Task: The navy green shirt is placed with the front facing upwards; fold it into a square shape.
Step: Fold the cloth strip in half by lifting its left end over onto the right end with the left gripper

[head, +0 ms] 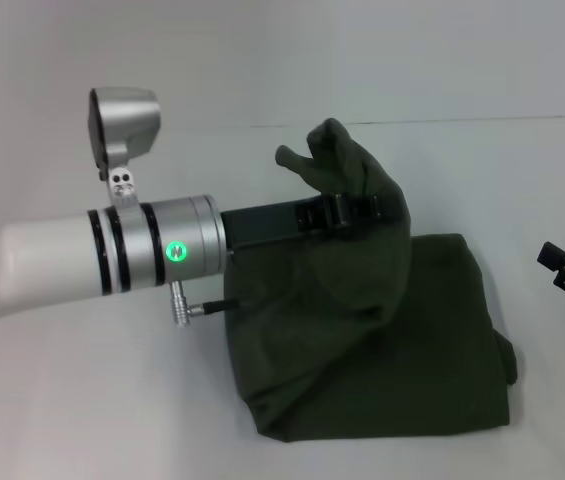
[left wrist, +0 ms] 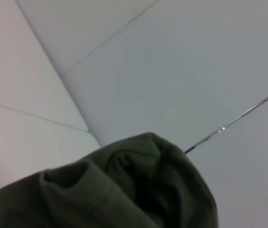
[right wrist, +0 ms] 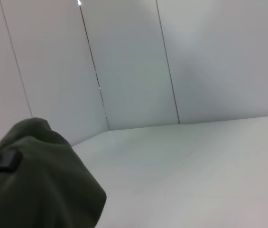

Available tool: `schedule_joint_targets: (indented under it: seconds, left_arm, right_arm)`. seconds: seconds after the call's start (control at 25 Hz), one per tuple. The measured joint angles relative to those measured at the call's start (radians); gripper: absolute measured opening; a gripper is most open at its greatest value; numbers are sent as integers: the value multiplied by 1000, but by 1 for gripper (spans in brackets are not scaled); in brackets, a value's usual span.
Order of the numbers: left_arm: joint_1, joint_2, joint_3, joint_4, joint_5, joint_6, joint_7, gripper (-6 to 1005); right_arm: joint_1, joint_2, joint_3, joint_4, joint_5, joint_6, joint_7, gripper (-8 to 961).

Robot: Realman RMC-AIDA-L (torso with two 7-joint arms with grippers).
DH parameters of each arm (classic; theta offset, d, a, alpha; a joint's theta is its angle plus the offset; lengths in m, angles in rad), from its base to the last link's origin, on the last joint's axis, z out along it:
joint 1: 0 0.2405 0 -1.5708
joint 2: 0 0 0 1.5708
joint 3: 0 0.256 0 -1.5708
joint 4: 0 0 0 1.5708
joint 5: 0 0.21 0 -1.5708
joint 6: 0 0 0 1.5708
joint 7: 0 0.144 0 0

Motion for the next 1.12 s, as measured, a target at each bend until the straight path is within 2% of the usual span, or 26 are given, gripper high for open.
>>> schedule_joint_targets:
  seconds: [0.24,0.4,0.8,1.0,1.12]
  left_arm:
    - [-43,0,46,-107,-76,-27,73,169]
    - [-46,0,123,-121,-139,-45,82,174]
    - [-47,0,246,-159,-251,-74,94,185]
    - [-42,0,257,-163,-259,-63,85,190]
    - [-39,0,258,-169,-260,-49,84,242]
  right_arm:
    - [-1,0,4,-2,0,2,-1,659]
    - [2,0,5,-2,0,8,-2,659]
    - [9,0,15,-3,0,14,-2,660]
    - [13,0,16,-4,0,16,-2,660]
    - [16,0,16,-8,0,17,-2,659]
